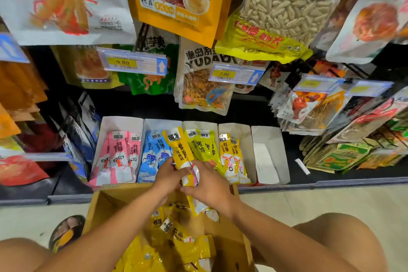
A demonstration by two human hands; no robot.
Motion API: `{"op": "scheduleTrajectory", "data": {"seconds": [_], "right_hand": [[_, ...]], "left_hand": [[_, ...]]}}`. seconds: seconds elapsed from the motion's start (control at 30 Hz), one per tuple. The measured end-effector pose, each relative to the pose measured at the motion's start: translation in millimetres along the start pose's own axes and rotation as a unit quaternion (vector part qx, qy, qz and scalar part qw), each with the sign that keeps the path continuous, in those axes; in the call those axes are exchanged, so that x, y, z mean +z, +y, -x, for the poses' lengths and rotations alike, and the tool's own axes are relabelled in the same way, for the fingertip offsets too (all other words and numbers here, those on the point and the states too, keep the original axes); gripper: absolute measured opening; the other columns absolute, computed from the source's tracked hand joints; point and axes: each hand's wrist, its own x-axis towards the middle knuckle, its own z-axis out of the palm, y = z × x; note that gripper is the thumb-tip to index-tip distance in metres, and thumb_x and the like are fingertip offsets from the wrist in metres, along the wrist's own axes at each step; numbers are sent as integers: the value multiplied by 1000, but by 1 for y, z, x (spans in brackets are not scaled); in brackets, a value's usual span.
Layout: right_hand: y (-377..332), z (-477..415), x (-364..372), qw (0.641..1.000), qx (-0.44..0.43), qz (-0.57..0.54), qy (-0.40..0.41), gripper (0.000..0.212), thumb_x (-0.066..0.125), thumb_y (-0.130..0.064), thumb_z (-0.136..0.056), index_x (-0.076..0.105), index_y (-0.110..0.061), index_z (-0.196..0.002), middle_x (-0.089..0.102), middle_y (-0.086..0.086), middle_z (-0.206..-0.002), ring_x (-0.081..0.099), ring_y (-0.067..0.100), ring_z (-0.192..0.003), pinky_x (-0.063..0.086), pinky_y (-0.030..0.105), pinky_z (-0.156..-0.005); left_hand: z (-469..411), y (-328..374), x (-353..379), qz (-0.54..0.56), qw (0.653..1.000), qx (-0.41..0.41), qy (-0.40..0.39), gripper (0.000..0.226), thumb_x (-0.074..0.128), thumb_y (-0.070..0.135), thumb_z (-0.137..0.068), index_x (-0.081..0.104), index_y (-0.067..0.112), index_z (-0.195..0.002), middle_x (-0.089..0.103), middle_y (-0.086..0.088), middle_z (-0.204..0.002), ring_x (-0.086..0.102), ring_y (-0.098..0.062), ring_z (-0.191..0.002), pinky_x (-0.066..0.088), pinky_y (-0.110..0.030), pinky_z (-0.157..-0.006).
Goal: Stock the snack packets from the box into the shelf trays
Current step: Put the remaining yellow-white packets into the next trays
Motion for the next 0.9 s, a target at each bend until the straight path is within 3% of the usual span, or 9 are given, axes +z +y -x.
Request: {"op": "scheduleTrajectory", "data": {"seconds": [0.13,0.23,0.33,0.43,0.5,0.63,0.8,0.9], "right_hand": [[4,-5,-1,1000,17,-7,7,83,70,-55,-72,33,-39,-145,47,-8,-136,56,22,-118,53,39,-85],[21,-17,-8,999,38,-32,13,78,68,-54,-70,33,-44,-140,50,-9,-130,57,20,-111,51,36,-79],[56,-41,-17,994,74,-63,40,73,70,-60,-70,40,-42,-134,56,-6,-123,58,21,-108,54,39,-83],[103,-65,-27,989,107,-75,74,73,69,-70,-65,50,-34,-125,63,-3,-111,63,23,-98,55,39,-79],[128,-77,-35,985,147,-55,73,68,70,-63,-69,50,-31,-126,65,-1,-112,65,26,-98,54,37,-76],[174,-95,-41,966,253,6,51,59,69,-51,-78,49,-34,-131,55,5,-120,63,32,-106,50,41,-83],[215,-113,-25,955,291,31,46,52,63,-58,-82,51,-38,-128,53,4,-114,65,30,-98,49,37,-77],[228,-127,-16,954,295,21,42,48,64,-55,-80,53,-39,-124,51,2,-109,68,28,-89,54,36,-81]], "left_hand": [[-3,-5,2,20,999,-8,-35,19,69,15,-97,64,20,-114,77,-6,-107,75,-28,-100,59,-59,-91],[0,-4,0,-99,992,51,-54,23,60,29,-103,59,33,-125,69,7,-125,65,-16,-114,53,-45,-98],[1,-17,-12,-366,917,153,-50,44,50,45,-105,43,39,-149,50,17,-142,44,-9,-133,42,-37,-109],[-7,-39,-23,-559,817,124,-75,60,32,58,-106,15,44,-161,14,8,-171,8,-22,-158,14,-51,-126],[-11,-52,-27,-620,774,69,-108,64,23,62,-105,-1,45,-162,-8,8,-172,-12,-24,-158,-1,-58,-126],[-14,-74,-33,-694,707,30,-134,72,12,71,-100,-24,45,-156,-31,4,-165,-28,-27,-152,-10,-63,-123],[-16,-84,-32,-716,685,36,-131,75,7,76,-97,-37,44,-149,-43,5,-159,-38,-29,-147,-17,-62,-121],[-16,-87,-32,-719,683,37,-126,75,4,78,-96,-40,45,-147,-45,7,-157,-41,-28,-145,-20,-62,-120]]}}
